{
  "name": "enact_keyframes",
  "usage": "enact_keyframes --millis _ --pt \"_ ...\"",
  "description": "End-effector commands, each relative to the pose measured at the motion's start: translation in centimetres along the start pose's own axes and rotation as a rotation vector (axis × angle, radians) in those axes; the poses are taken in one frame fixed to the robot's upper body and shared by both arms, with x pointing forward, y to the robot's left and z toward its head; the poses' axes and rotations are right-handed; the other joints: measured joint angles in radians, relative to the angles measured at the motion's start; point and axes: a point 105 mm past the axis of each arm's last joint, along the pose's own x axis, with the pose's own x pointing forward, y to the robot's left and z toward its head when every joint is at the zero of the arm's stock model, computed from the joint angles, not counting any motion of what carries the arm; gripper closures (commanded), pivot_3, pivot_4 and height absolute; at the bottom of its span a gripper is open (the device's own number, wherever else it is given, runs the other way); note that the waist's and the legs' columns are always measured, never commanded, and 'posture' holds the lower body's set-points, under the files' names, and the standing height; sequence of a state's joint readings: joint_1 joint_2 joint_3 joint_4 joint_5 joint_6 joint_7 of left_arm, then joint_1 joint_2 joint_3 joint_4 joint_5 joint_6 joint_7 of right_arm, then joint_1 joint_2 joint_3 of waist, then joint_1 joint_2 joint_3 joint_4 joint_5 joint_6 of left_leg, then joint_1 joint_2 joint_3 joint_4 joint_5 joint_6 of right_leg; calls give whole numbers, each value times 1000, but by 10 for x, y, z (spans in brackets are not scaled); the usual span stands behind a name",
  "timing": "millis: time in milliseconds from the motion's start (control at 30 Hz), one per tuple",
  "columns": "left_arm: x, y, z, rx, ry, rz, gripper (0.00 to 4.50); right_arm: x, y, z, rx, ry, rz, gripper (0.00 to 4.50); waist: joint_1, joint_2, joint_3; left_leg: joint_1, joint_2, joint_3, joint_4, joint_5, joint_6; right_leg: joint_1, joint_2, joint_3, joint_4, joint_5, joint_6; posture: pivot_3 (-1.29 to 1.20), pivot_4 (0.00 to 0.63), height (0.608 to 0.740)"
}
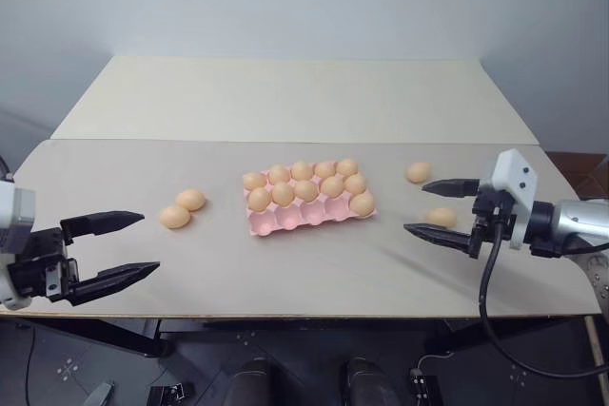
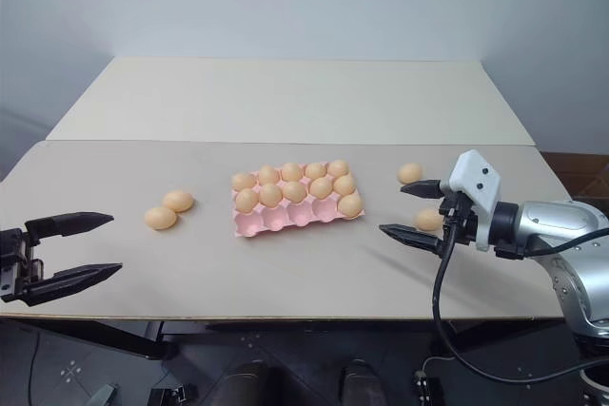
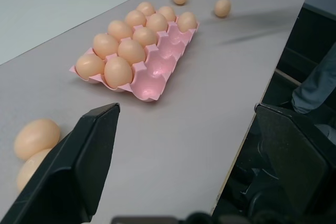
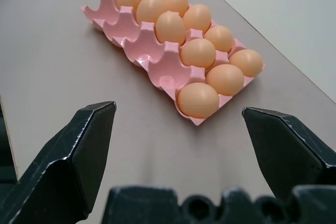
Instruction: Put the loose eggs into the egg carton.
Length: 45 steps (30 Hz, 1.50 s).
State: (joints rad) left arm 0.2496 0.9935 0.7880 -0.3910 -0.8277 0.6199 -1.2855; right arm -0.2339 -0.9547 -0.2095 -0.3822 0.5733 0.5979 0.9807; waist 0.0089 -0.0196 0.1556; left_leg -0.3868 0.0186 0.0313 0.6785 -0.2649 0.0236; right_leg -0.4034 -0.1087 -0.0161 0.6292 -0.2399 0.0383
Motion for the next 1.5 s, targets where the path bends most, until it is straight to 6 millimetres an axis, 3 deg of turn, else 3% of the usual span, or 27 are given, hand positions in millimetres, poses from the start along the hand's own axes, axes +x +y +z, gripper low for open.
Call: enact_keyframes --millis 33,267,767,900,1067,1133,1333,1500 --pt "2 -2 5 20 -16 -10 21 -4 -4 14 -55 -31 -19 0 0 0 0 0 0 0 0 0 0 0 0 0 0 0 0 0 150 740" --pt "1 -6 5 14 -22 -17 21 -5 -4 20 -51 -54 -16 0 0 0 0 0 0 1 0 0 0 0 0 1 0 0 0 0 150 740" --pt "26 -2 10 9 -59 -147 21 -26 -19 2 -50 93 -220 0 2 0 0 0 0 2 0 0 0 -1 0 1 0 1 0 0 150 740" --pt "29 4 8 8 -45 -180 21 -23 -32 -6 -23 146 -289 0 -2 0 0 1 0 3 0 0 0 0 0 3 0 1 0 0 150 740" --pt "35 10 13 30 -52 -201 21 -6 -63 -9 1 172 -370 0 -16 -1 0 2 0 5 0 0 1 -1 1 4 0 1 0 0 150 740" --pt "37 11 15 42 -57 -206 21 -4 -74 -14 22 208 -401 0 -20 -1 1 1 0 5 -1 0 1 -2 1 4 0 1 0 0 150 740" --pt "39 11 14 59 -51 -231 21 -12 -65 -36 3 293 -276 0 -10 -1 1 -2 0 5 -1 -1 3 -3 1 3 -2 1 1 0 150 740" --pt "44 10 14 60 -58 -248 21 -8 -67 -58 -3 342 -215 0 -14 -1 1 0 0 6 0 -1 3 -1 1 4 -2 3 2 0 150 740"
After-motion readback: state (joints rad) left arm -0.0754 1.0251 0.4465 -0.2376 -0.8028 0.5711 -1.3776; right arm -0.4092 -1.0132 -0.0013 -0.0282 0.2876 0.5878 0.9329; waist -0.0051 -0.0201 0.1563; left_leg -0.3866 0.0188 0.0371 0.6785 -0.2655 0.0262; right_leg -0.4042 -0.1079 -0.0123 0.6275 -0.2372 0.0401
